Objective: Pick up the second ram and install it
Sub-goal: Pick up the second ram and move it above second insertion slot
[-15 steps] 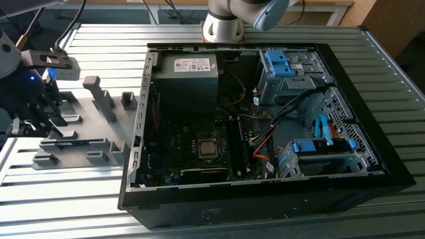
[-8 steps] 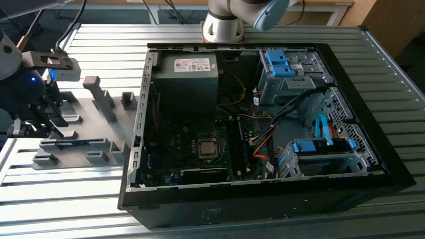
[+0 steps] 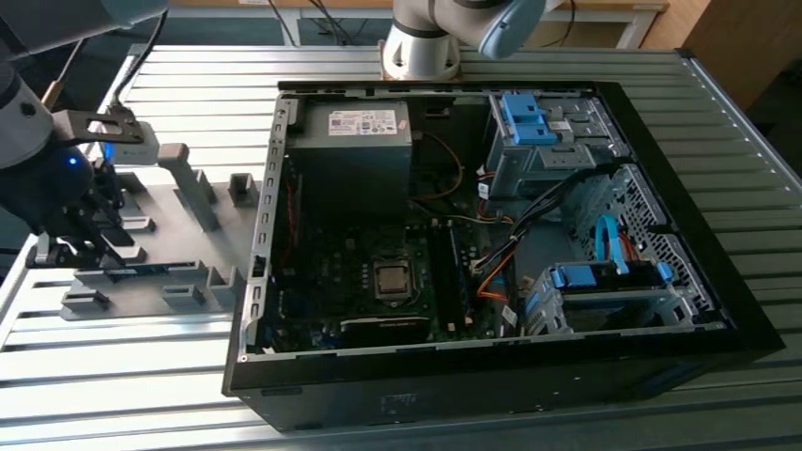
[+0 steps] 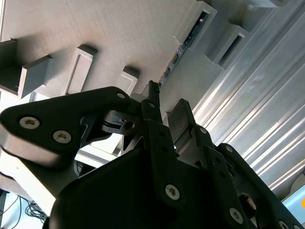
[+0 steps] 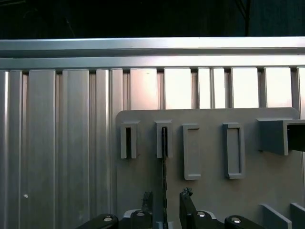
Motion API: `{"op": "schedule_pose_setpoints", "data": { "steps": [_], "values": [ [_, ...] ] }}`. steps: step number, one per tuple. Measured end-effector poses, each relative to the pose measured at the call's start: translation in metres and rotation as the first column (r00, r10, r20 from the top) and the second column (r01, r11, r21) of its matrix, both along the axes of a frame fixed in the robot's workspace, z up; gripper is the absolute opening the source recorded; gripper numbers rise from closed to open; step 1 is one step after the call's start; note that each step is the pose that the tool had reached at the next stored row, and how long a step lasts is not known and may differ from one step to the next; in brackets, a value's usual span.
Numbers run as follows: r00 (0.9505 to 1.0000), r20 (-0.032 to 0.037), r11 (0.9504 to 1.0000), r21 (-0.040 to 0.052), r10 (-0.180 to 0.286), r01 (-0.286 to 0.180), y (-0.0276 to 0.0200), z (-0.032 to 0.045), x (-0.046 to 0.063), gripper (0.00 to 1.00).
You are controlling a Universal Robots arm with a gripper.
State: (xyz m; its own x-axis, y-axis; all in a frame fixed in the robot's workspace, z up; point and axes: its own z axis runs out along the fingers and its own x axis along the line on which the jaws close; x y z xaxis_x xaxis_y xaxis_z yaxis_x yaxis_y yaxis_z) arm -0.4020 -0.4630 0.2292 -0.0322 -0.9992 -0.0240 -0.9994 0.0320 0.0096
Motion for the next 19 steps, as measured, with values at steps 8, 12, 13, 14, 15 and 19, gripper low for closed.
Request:
{"op": "schedule_pose_setpoints", "data": {
  "steps": [8,12,13,14,15,19],
  "values": [
    [1.0000,-0.0010,1.0000,0.0001,0.002,-0.002,-0.0001,-0.0146,-0.001,0.35],
    [1.0000,-0.0011,1.0000,0.0000,0.002,-0.002,-0.0002,-0.0196,-0.002,0.35],
    [1.0000,-0.0011,1.0000,0.0000,0.002,-0.002,-0.0001,-0.0202,-0.002,0.35],
    [1.0000,-0.0011,1.0000,0.0000,0.002,-0.002,-0.0001,-0.0203,-0.002,0.35],
    [1.0000,-0.0011,1.0000,-0.0002,0.002,-0.002,-0.0001,-0.0204,-0.002,0.35],
    [1.0000,-0.0005,1.0000,-0.0019,0.002,-0.002,-0.0001,-0.0215,-0.002,0.27]
  ]
}}
